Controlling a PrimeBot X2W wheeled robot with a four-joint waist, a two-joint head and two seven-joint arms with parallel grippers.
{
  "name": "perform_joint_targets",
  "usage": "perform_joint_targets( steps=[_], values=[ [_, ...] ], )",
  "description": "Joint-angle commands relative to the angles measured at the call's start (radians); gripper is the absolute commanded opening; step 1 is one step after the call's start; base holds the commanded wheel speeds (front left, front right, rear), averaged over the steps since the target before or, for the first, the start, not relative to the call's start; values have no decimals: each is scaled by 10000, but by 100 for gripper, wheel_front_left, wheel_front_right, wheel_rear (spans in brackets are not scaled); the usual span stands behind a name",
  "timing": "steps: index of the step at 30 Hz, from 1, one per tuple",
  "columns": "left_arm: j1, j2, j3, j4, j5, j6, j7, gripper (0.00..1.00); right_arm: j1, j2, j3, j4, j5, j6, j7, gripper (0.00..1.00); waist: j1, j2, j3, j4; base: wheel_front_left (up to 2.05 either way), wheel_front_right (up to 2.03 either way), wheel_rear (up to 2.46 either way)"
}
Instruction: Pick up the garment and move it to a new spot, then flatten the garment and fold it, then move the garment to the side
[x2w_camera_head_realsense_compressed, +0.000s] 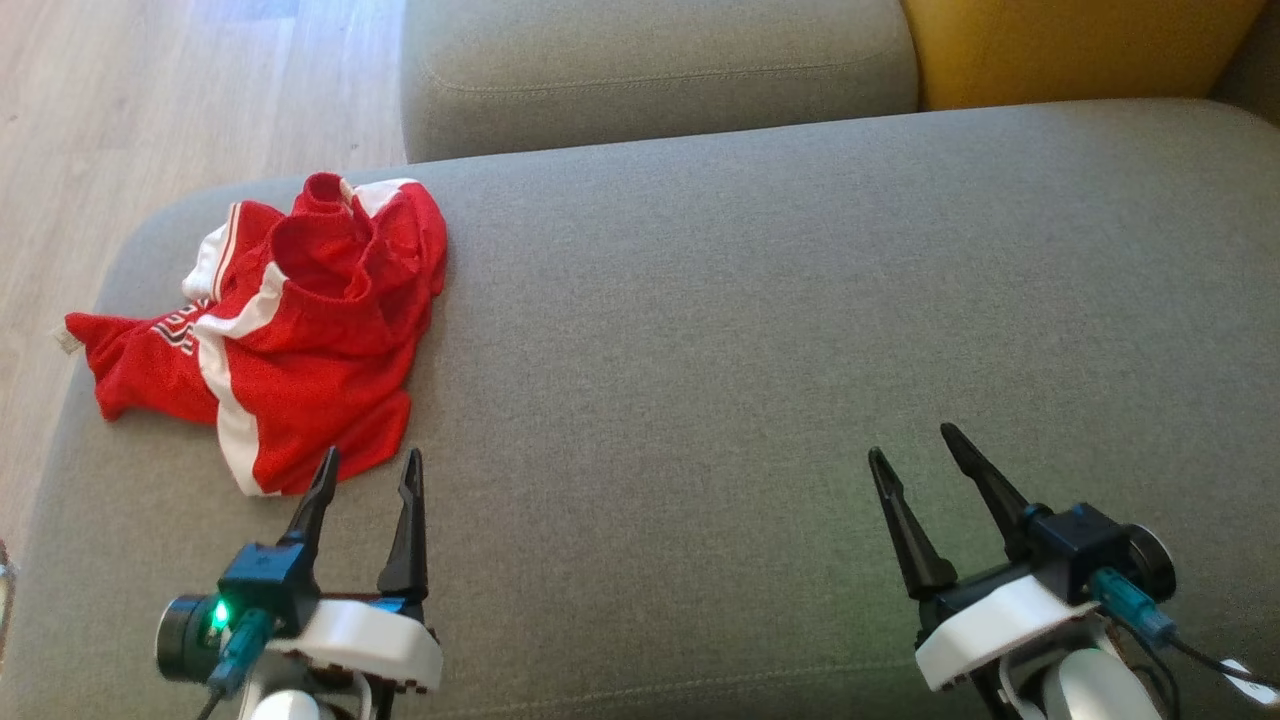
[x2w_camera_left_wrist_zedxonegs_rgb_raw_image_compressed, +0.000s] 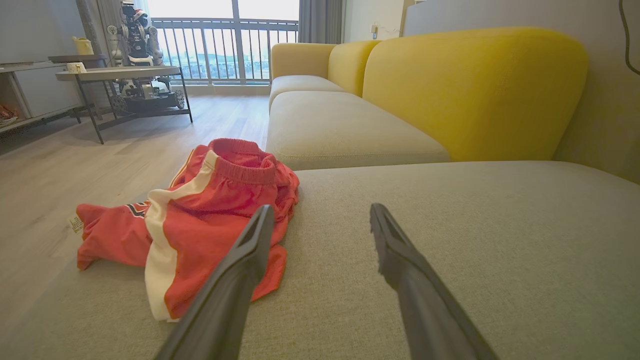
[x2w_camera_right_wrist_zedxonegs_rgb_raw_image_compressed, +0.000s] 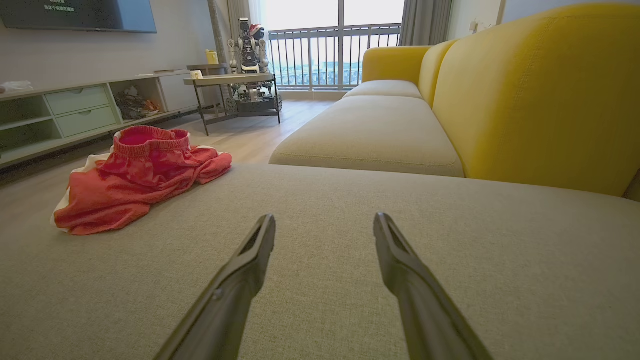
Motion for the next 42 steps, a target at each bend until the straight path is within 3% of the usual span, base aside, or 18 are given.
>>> perform_joint_targets(
  steps=[1, 16, 33, 42],
  values=[
    [-316, 1, 327, -245, 14, 5, -124, 100, -570, -118, 176, -245, -17, -2, -107, 100, -1, 0, -17, -1, 0, 0, 0],
    [-389, -30, 300, 96, 6, -39, -124, 100, -515, -118, 42, -109, 79, -2, -107, 100, -1, 0, -93, 248, 0, 0, 0],
    [-225, -51, 289, -66, -71, 322, -124, 100, -241, -118, 195, -58, 131, -2, -107, 100, -1, 0, -325, 2607, 0, 0, 0],
    [-166, -53, 384, -75, -48, 318, -124, 100, -96, -118, 218, 88, 293, -2, -107, 100, -1, 0, -265, 3352, 0, 0, 0]
  ],
)
